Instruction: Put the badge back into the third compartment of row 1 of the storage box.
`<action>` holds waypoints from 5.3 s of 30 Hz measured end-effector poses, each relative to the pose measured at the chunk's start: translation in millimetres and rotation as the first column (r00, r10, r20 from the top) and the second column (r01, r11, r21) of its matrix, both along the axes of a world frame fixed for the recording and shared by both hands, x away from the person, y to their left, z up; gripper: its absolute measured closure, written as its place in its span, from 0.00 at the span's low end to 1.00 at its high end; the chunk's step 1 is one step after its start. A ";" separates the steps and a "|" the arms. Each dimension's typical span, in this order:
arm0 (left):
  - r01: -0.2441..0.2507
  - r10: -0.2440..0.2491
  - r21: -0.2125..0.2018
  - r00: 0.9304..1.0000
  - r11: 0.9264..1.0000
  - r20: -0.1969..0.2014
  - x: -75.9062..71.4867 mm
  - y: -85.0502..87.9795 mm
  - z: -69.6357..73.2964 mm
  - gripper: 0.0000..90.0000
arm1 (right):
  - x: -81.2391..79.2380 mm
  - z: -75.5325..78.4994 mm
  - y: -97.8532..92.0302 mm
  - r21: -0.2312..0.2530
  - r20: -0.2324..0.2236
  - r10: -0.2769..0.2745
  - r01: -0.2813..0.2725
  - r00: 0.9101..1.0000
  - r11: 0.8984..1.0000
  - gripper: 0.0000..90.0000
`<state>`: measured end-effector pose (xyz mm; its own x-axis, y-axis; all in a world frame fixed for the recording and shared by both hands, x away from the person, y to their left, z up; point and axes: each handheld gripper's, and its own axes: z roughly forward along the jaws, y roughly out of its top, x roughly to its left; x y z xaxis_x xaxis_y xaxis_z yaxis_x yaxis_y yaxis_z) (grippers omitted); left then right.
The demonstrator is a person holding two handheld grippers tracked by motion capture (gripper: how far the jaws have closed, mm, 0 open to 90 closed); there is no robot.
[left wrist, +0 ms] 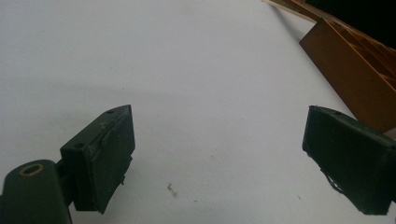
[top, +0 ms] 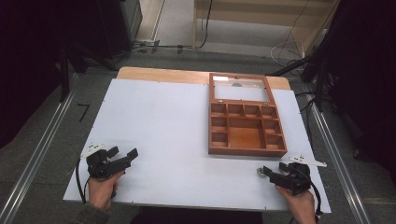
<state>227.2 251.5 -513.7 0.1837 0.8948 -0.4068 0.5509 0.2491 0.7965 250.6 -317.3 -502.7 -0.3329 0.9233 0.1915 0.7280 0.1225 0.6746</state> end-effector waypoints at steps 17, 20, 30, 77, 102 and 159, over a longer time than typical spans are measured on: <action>0.000 0.000 -0.001 1.000 1.000 -0.001 0.1 -0.2 -0.1 0.11 | -0.4 -3.0 13.5 -0.060 -0.013 0.043 -0.043 0.999 0.997 0.30; 0.000 0.000 -0.001 1.000 1.000 -0.001 0.1 -0.2 -0.1 0.11 | -1.8 -3.1 17.2 -0.079 -0.010 0.052 -0.053 0.999 0.996 0.33; 0.003 -0.003 -0.002 1.000 1.000 -0.001 -0.2 -0.1 0.1 0.11 | -6.3 -3.0 23.7 -0.094 -0.005 0.068 -0.068 0.998 0.993 0.51; 0.003 -0.003 -0.012 1.000 1.000 -0.001 -0.2 -0.2 0.6 0.11 | -20.5 20.1 32.3 -0.015 0.081 0.113 -0.112 0.990 0.994 0.88; 0.006 -0.006 -0.013 1.000 1.000 -0.005 -0.2 -0.8 0.7 0.11 | -10.6 46.6 27.0 0.032 0.154 0.093 -0.099 0.984 0.995 0.88; 0.001 -0.001 -0.025 1.000 1.000 -0.007 0.0 0.6 0.9 0.11 | 55.1 93.5 43.7 0.094 0.221 0.053 -0.075 0.974 0.993 0.88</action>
<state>227.1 252.1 -512.8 0.1813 0.8843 -0.4303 0.5570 0.2682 0.7860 305.6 -273.6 -409.2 -0.4347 0.8783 0.1989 0.5550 0.0874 0.8272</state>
